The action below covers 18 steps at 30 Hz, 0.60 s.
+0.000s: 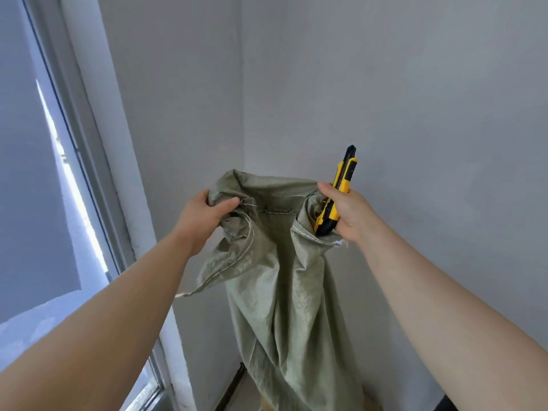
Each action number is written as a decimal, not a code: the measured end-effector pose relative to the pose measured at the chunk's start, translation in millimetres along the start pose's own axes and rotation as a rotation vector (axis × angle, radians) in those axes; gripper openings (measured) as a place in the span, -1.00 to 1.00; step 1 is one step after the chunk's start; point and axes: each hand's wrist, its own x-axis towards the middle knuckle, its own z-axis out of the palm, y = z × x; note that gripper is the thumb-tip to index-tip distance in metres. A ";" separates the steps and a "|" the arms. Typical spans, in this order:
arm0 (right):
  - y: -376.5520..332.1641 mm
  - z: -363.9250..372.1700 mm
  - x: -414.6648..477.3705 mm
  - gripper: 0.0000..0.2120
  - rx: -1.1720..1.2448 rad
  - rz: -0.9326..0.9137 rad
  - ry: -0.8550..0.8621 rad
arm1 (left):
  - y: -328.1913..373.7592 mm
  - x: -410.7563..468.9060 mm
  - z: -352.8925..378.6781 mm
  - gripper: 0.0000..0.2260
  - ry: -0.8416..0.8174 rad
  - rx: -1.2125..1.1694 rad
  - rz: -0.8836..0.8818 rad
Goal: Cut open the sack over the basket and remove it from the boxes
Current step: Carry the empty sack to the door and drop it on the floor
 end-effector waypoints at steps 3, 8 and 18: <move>1.6 16.5 4.4 -0.91 0.026 0.027 -0.105 | 2.7 -13.8 -7.2 -0.74 0.022 -0.014 -0.020; 10.0 41.1 8.7 -0.85 0.057 0.055 -0.306 | 4.4 -41.3 -16.6 -0.65 0.121 0.017 -0.060; 38.9 103.9 -35.4 -0.91 0.141 0.131 -0.701 | 2.1 -135.1 -62.3 -0.48 0.288 0.031 -0.107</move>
